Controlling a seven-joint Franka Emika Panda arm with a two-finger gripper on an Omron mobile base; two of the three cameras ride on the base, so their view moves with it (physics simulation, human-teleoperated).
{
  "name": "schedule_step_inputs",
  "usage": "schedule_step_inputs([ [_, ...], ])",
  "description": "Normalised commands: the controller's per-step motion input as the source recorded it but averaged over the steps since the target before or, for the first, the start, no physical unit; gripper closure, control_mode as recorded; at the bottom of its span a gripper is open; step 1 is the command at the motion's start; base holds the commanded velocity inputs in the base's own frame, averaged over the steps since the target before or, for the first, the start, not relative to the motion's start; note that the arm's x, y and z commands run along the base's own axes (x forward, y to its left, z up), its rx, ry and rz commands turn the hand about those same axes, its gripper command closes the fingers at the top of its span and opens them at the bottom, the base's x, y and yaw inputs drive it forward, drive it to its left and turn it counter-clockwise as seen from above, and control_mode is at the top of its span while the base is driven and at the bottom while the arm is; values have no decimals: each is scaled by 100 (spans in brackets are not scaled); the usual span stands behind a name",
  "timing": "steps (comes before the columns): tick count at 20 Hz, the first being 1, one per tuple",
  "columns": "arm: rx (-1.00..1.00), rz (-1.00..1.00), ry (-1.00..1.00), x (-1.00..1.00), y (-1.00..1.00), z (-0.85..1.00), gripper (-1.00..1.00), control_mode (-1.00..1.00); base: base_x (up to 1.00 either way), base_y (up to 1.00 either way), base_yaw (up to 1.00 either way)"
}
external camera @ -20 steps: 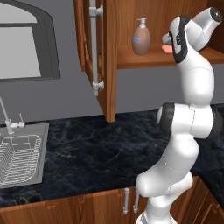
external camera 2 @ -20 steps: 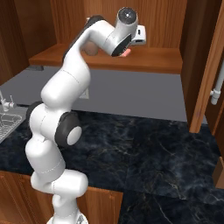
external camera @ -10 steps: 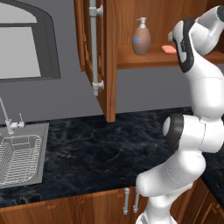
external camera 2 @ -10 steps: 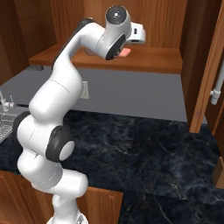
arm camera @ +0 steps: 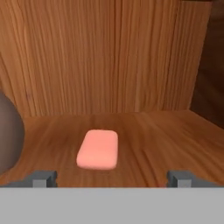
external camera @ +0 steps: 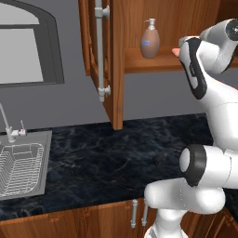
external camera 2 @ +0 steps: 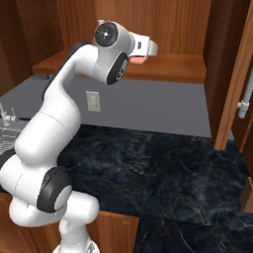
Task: Pick up the bar soap and soap dispenser from the sink, and place them back in the cabinet, and close the cabinet doors.
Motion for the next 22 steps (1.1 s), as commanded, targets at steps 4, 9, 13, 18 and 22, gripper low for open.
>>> schedule_step_inputs([
  [4, 0, -5, 6, -46, 0, 16, -100, -100, 0, 0, 0],
  [9, 0, 0, 0, -45, 0, 18, -100, -100, 0, 0, 0],
  [13, -2, 0, 0, -46, 0, 15, -100, -100, 0, 0, 0],
  [18, 0, -7, -1, -60, 3, 5, -100, -100, 0, 0, 0],
  [22, 0, -15, -1, -57, 9, 1, -100, -100, 0, 0, 0],
])
